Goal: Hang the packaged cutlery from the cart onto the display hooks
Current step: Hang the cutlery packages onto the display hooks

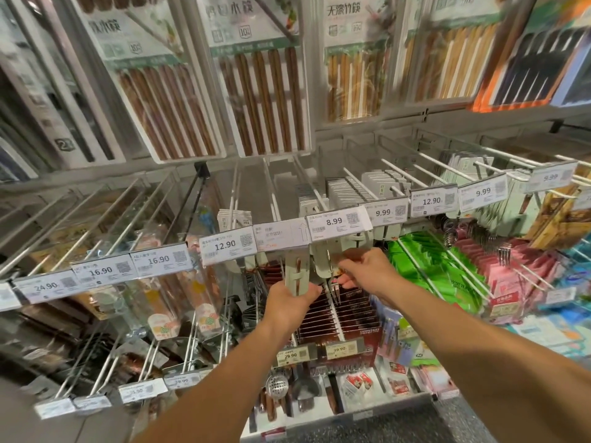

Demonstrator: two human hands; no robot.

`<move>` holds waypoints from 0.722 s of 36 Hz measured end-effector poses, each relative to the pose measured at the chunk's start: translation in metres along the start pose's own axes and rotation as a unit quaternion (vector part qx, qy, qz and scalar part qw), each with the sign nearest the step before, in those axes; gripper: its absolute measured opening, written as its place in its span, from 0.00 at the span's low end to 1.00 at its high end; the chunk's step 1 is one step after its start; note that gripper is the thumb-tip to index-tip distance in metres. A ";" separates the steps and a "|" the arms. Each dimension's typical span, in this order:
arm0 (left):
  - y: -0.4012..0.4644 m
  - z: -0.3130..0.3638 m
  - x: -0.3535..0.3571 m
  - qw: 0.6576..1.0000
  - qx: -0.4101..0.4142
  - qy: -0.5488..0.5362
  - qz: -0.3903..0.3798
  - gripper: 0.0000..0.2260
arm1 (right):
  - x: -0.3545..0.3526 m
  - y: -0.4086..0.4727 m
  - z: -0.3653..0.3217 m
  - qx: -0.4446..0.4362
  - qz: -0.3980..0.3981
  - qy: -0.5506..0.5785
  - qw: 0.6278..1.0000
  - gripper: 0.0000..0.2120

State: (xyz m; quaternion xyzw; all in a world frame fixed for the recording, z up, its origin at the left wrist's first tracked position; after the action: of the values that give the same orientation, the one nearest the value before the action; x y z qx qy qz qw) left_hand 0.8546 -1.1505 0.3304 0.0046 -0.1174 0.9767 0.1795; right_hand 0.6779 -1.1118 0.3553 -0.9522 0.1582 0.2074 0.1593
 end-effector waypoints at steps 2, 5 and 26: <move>0.002 -0.003 -0.003 1.000 -0.001 -0.003 0.003 0.01 | -0.001 0.007 -0.002 0.007 0.022 0.003 1.000 0.04; 0.004 -0.007 -0.007 1.000 -0.005 -0.010 0.004 0.04 | -0.001 0.018 -0.004 0.030 0.065 0.012 0.997 0.13; -0.005 -0.015 0.017 0.997 -0.024 -0.044 -0.052 0.12 | 0.044 -0.018 0.019 0.048 -0.162 0.094 0.981 0.21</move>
State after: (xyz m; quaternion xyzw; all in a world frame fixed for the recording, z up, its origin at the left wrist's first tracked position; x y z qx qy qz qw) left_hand 0.8406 -1.1366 0.3180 0.0491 -0.1484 0.9618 0.2247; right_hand 0.7161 -1.0994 0.3230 -0.9717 0.0256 0.0806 0.2207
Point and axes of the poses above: each hand's wrist, its own y-axis towards the middle knuckle, its own x-axis out of the palm, z = x × y, the point moved 10 cm from there along y, towards the middle knuckle, and after that the axes turned 14 degrees about -y, right-handed, at the moved point
